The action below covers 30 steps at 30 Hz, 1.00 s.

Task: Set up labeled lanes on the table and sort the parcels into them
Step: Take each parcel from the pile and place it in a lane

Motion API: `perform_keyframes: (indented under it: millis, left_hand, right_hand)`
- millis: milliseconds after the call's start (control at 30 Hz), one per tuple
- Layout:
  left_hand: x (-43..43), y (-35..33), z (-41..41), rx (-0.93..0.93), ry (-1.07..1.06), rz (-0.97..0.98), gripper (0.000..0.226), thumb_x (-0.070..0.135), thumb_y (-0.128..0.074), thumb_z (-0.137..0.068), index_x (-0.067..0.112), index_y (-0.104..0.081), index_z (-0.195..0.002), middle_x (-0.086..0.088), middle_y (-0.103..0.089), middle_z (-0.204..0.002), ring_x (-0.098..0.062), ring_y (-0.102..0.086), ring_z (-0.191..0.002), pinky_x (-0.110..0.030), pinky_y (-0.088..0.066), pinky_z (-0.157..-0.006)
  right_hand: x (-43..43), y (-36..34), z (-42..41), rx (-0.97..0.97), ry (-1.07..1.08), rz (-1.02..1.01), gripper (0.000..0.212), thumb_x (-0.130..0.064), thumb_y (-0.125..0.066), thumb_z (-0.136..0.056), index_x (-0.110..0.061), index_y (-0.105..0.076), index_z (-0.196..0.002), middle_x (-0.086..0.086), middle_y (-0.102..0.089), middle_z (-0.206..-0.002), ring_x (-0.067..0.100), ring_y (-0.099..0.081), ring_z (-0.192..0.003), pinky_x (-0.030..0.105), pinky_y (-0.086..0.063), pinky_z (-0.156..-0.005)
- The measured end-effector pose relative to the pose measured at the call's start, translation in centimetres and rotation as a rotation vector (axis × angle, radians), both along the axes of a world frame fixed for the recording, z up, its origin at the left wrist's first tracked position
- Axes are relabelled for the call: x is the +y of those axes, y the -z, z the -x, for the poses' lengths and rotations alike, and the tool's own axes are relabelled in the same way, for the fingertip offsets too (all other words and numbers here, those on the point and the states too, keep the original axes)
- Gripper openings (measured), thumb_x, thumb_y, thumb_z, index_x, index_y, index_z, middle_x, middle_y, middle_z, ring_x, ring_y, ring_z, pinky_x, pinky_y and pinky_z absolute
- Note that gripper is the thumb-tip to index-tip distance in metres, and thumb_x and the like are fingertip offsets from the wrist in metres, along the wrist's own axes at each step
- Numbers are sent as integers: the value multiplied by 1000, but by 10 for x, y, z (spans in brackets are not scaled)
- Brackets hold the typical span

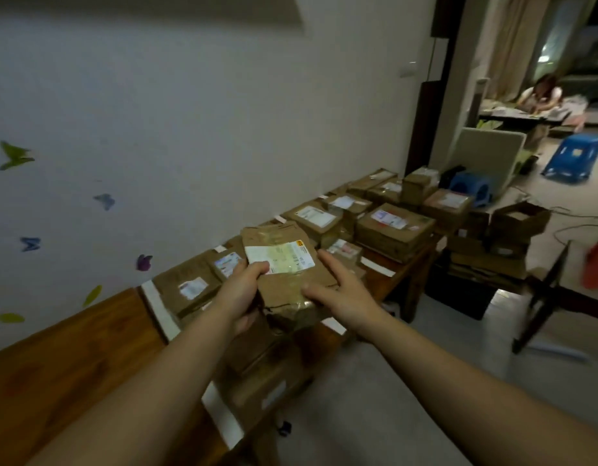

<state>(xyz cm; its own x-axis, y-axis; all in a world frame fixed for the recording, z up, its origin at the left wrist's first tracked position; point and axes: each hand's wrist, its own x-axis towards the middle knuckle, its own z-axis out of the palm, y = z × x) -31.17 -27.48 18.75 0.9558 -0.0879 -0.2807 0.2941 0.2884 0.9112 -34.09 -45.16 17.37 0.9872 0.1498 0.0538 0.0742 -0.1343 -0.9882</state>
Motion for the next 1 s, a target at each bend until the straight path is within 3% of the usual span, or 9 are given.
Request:
perform_keyframes:
  millis: [100,167,233,300,500,633,700,833,1000]
  left_hand:
    - [-56,6,-28,38,-5,-10,37,20,-43,-97,22,-45,-133,-11,-64,-117,-27,-66,-99,-37,-56,-70]
    - [-82,10,-42,42,6,-73,36,24,-43,-97,25,-45,-133,-9,-64,-116,-26,-66,-99,-38,-56,-74]
    - [-98,16,-59,53,21,-160,38,27,-43,-96,28,-42,-134,-7,-62,-120,-28,-62,-105,-45,-51,-89]
    - [-111,22,-76,63,15,-211,39,28,-43,-96,29,-41,-135,-6,-60,-122,-29,-59,-108,-50,-46,-96]
    - [-129,52,-125,65,-12,-318,55,24,-59,-90,26,-36,-140,-4,-55,-131,-21,-57,-104,-33,-51,-76]
    - [-138,72,-162,134,-18,-277,59,21,-64,-87,33,-33,-137,-1,-57,-123,-23,-58,-101,-38,-54,-69]
    - [-147,79,-178,128,-42,-218,61,17,-63,-87,32,-33,-137,-1,-57,-124,-21,-58,-100,-36,-53,-68]
    - [-163,89,-195,132,-113,-223,67,19,-65,-85,31,-29,-141,0,-55,-128,-20,-56,-105,-37,-52,-84]
    - [-187,102,-190,101,-291,-393,70,19,-61,-89,25,-22,-146,1,-48,-139,-21,-48,-123,-39,-43,-100]
  right_hand:
    - [-58,2,-22,4,-64,77,67,-26,-72,-82,-39,-37,-137,-35,-42,-109,-23,-51,-92,3,-44,-68]
    - [-87,7,-39,27,-42,122,74,-28,-74,-80,-34,-36,-143,-26,-39,-120,-8,-48,-105,7,-43,-72]
    - [-106,12,-57,66,-20,141,79,-30,-76,-76,-36,-36,-144,-14,-37,-131,7,-44,-114,12,-42,-75]
    - [-117,20,-79,75,-19,161,79,-30,-77,-74,-38,-38,-142,-8,-38,-139,12,-43,-117,16,-42,-78]
    - [-136,50,-150,123,-80,240,78,-32,-75,-70,-44,-40,-138,-4,-34,-145,11,-43,-115,15,-42,-75]
    - [-147,64,-191,138,-109,290,83,-36,-73,-65,-45,-39,-140,-7,-32,-146,10,-40,-117,15,-41,-76]
    - [-157,67,-209,127,-125,303,84,-34,-72,-65,-41,-38,-141,-6,-32,-148,12,-40,-122,20,-45,-85]
    - [-175,71,-236,125,-213,306,81,-30,-72,-70,-43,-35,-141,-7,-27,-150,17,-36,-130,36,-46,-100]
    - [-191,93,-266,66,-388,379,78,-30,-69,-76,-47,-29,-141,-12,-27,-145,5,-30,-120,20,-39,-90]
